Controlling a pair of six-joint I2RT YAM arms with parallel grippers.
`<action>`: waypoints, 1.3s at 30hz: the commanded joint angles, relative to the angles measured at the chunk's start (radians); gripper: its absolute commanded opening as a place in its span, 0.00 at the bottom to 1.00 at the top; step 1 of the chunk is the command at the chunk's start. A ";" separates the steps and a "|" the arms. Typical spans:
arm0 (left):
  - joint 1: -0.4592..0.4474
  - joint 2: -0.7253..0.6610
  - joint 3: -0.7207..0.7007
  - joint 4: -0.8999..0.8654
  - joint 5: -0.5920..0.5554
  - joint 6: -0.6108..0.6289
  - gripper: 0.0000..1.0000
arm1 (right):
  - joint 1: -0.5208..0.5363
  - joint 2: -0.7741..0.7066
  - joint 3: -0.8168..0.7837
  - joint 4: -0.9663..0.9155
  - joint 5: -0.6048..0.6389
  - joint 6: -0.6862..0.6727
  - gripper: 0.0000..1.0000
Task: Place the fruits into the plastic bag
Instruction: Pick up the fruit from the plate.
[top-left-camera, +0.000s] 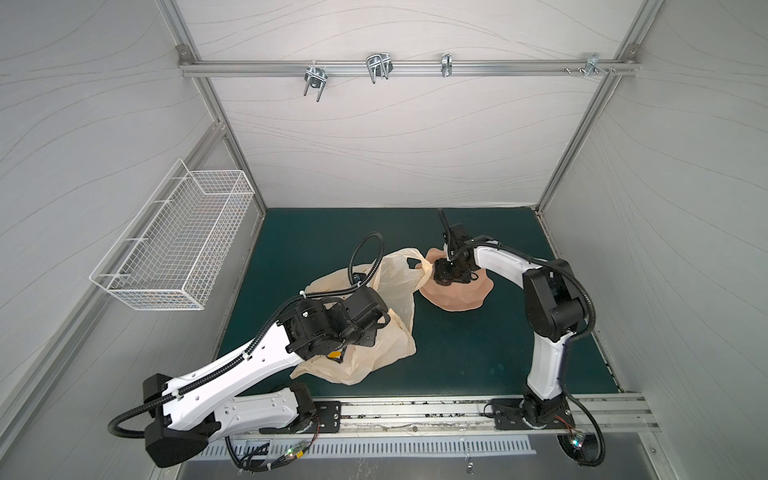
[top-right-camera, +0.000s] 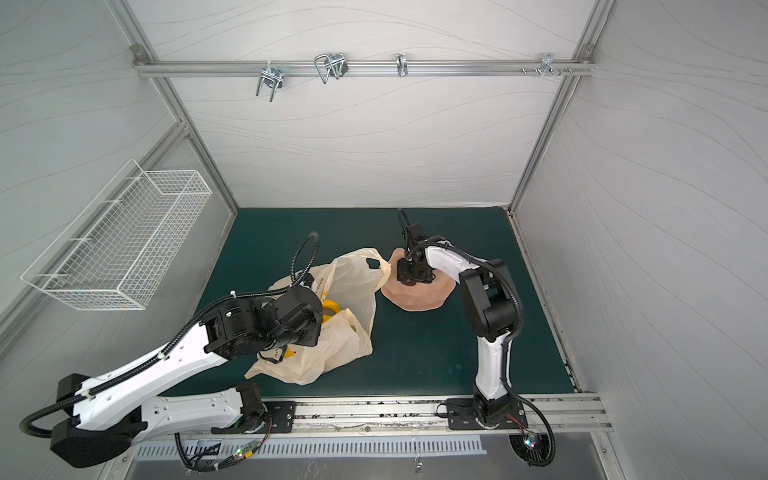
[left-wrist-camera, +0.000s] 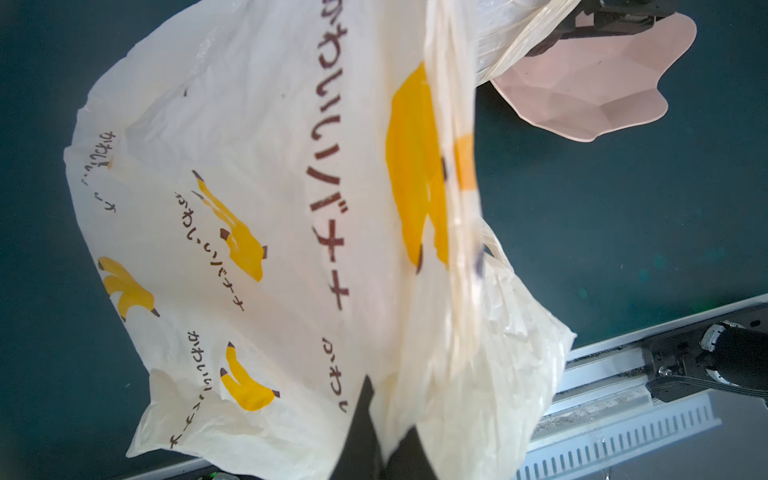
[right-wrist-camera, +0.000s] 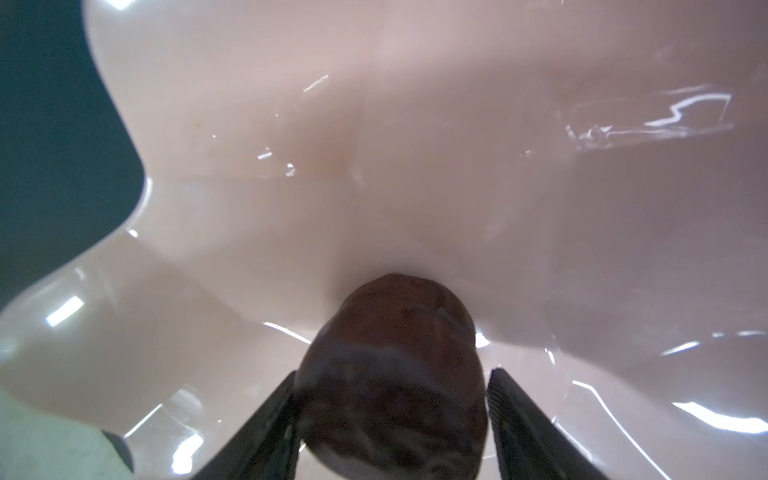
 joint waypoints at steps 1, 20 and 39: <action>0.004 -0.001 0.030 0.016 -0.008 -0.007 0.00 | -0.006 0.023 0.017 -0.002 0.029 -0.011 0.67; 0.004 0.001 0.027 0.026 0.001 -0.009 0.00 | -0.033 -0.112 -0.005 -0.007 -0.004 -0.025 0.49; 0.004 0.016 0.016 0.059 0.020 0.001 0.00 | -0.230 -0.423 -0.284 0.405 -0.663 0.300 0.46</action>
